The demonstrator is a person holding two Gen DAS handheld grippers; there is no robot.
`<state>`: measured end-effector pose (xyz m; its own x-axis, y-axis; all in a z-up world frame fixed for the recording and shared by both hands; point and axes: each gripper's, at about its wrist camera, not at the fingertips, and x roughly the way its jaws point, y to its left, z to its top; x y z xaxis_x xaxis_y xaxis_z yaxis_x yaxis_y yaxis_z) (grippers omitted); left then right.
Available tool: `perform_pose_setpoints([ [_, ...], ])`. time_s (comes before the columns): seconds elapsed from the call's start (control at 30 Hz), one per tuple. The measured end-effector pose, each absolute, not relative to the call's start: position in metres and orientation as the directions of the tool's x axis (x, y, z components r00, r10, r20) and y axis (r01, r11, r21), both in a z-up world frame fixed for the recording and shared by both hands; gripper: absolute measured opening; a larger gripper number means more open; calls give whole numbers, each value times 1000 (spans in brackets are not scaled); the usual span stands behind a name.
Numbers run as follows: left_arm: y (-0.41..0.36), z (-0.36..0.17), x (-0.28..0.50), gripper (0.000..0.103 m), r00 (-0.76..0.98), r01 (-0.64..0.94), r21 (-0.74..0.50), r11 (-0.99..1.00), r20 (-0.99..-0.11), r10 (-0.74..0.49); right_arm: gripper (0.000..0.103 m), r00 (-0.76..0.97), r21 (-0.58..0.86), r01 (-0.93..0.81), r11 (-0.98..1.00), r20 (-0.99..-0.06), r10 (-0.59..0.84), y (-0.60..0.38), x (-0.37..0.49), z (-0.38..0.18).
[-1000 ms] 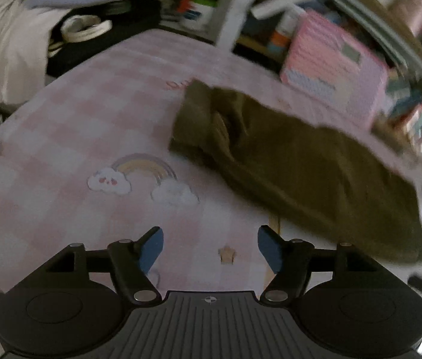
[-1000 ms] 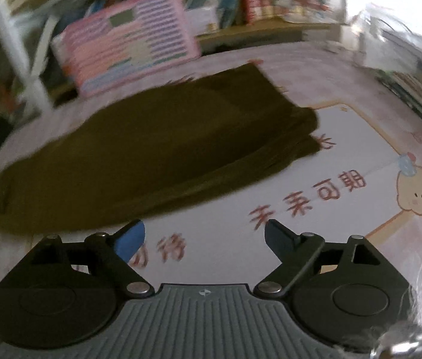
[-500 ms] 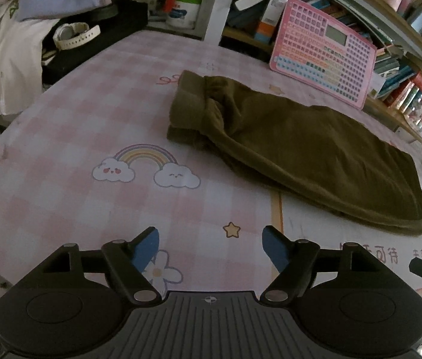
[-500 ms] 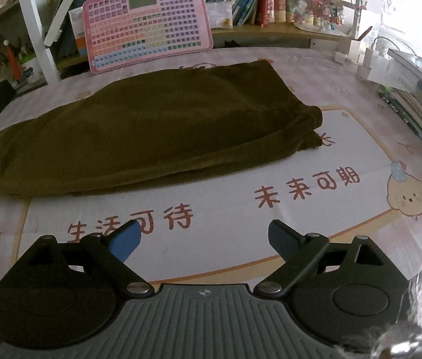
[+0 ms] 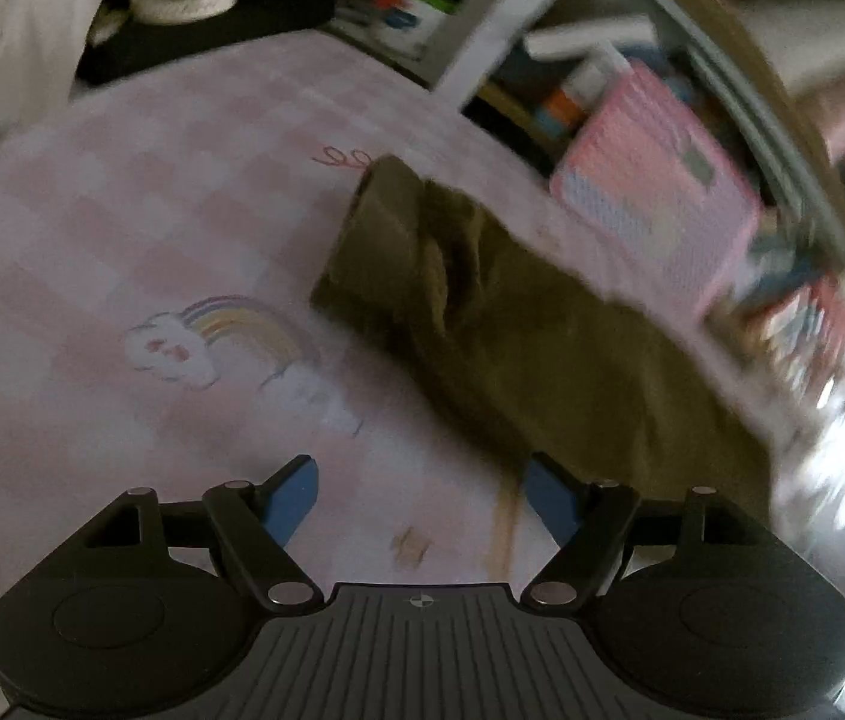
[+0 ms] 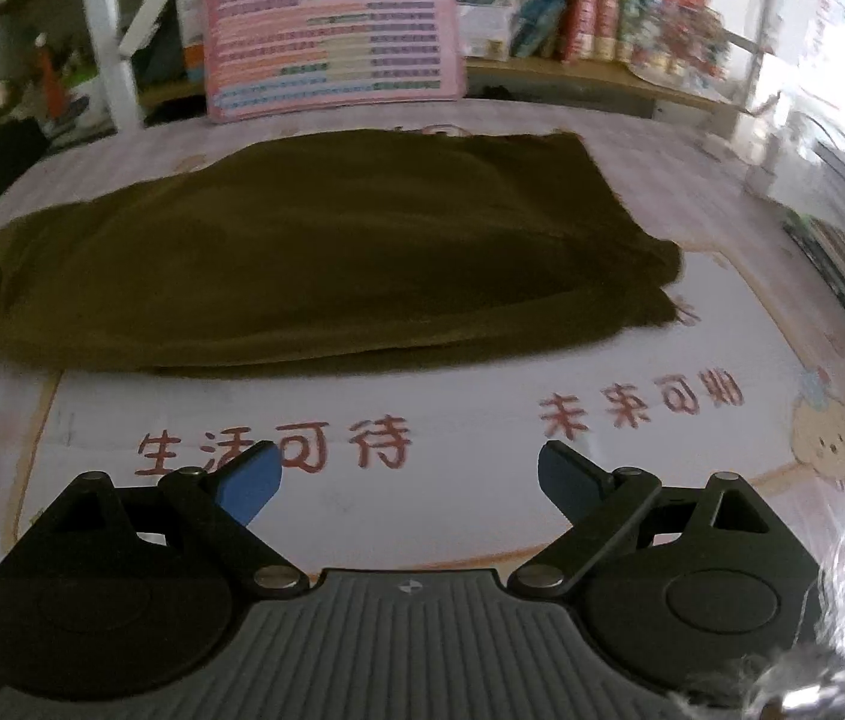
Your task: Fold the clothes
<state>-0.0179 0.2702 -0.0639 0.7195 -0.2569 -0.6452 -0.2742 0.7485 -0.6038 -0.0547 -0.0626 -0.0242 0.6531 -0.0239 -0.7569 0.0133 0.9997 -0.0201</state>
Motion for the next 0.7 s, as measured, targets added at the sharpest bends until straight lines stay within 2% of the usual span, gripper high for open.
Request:
perform_pose_setpoints([
  [0.07, 279, -71, -7, 71, 746, -314, -686, 656, -606, -276, 93, 662, -33, -22, 999, -749, -10, -53, -48, -24],
  [0.1, 283, -75, -1, 60, 760, -331, -723, 606, -585, -283, 93, 668, -37, -40, 998, -744, -1, -49, -45, -24],
  [0.17, 285, -80, 5, 53, 767, -356, -744, 565, -578, -278, 93, 678, -38, -71, 997, -735, 20, -39, -37, -22],
  [0.2, 286, -83, 7, 45, 769, -368, -750, 549, -578, -274, 93, 682, -37, -83, 996, -730, 30, -34, -32, -21],
  [0.3, 287, -90, 14, 44, 775, -402, -767, 500, -576, -261, 93, 696, -34, -104, 994, -716, 48, -21, -12, -18],
  [0.37, 289, -95, 19, 36, 779, -423, -777, 466, -575, -252, 93, 708, -30, -109, 994, -704, 57, -12, 4, -15],
  [0.4, 289, -98, 22, 19, 780, -433, -781, 449, -575, -247, 93, 713, -30, -114, 993, -699, 60, -6, 14, -15],
  [0.43, 290, -100, 24, 15, 782, -443, -786, 432, -574, -243, 93, 717, -32, -120, 992, -694, 65, 0, 25, -14],
  [0.7, 290, -104, 24, 19, 788, -436, -787, 435, -568, -237, 91, 723, -75, -207, 975, -684, 101, 67, 119, -21],
])
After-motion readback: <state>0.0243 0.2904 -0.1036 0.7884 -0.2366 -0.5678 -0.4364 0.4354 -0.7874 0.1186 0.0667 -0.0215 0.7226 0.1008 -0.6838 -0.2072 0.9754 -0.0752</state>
